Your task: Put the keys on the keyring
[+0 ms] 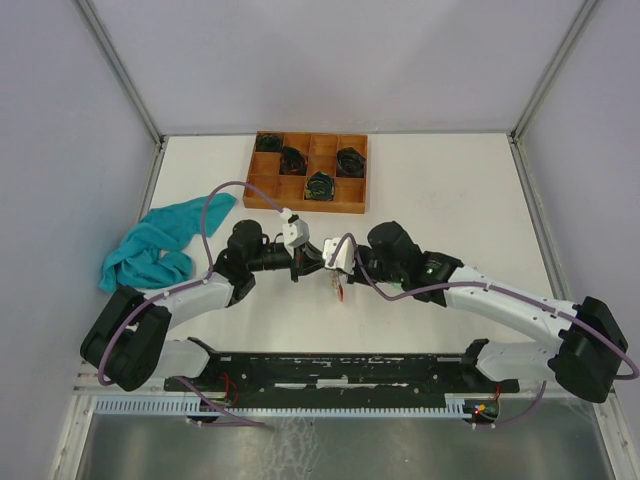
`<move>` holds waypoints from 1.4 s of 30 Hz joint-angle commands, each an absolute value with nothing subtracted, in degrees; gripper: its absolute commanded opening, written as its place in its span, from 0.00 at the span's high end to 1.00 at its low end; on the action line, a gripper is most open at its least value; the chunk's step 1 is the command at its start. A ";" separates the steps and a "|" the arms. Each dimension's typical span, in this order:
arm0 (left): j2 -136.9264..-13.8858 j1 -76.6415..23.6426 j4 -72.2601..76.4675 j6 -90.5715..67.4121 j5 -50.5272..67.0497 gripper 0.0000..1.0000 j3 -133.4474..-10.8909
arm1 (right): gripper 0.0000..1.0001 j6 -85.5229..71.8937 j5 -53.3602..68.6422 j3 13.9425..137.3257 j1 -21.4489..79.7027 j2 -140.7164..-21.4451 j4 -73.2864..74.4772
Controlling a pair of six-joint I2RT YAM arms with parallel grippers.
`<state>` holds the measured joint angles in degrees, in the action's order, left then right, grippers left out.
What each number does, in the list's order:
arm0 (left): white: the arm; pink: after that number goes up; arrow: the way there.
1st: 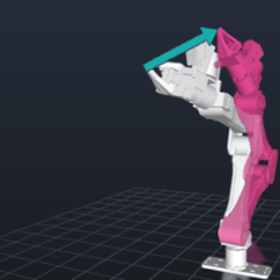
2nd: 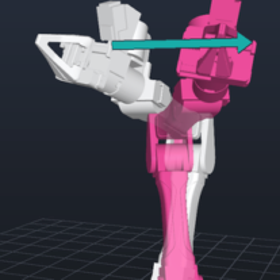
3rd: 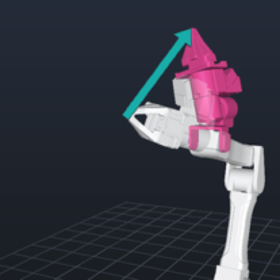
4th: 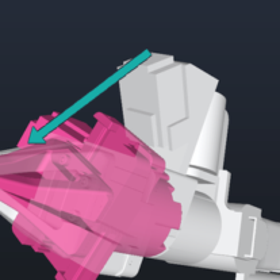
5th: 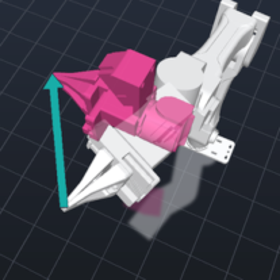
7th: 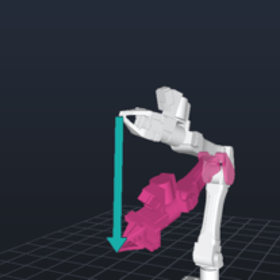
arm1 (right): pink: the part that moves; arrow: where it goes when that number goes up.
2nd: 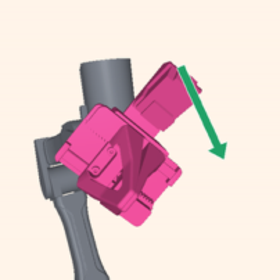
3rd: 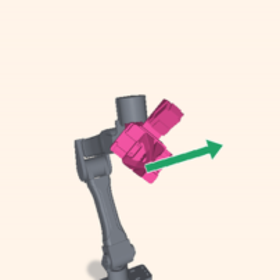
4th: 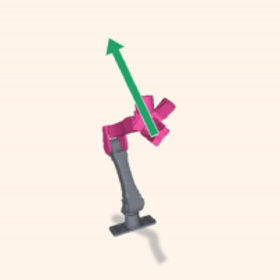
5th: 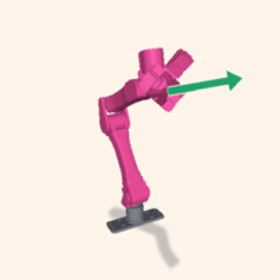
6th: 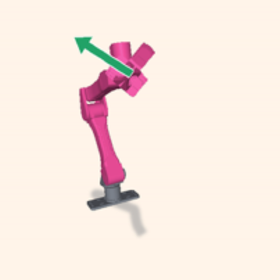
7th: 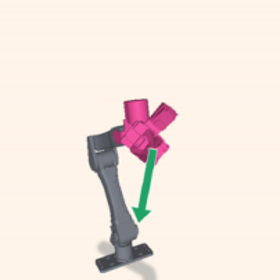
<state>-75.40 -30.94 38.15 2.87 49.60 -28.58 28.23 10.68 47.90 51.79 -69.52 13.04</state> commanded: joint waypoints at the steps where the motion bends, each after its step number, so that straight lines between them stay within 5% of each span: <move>1: -74.03 -30.50 44.38 0.85 47.68 0.97 -28.03 | 0.99 27.25 10.70 48.24 52.29 -70.05 10.63; 9: -74.11 -30.52 44.47 0.84 48.06 0.97 -28.05 | 0.99 30.19 7.64 50.60 52.30 -68.49 11.50; 17: -74.00 -30.57 44.45 0.88 48.42 0.97 -28.08 | 0.86 29.05 8.71 49.29 52.28 -69.15 8.77; 25: -73.98 -30.54 44.43 0.79 48.70 0.97 -28.13 | 0.83 28.81 8.86 49.17 52.29 -70.06 6.09; 42: -73.54 -30.56 46.84 -0.52 48.70 0.97 -27.42 | 0.86 28.05 10.22 48.96 52.27 -71.60 6.44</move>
<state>-75.35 -30.72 41.34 2.26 48.49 -27.49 29.17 8.95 48.07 52.03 -71.16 8.21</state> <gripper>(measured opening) 0.043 0.146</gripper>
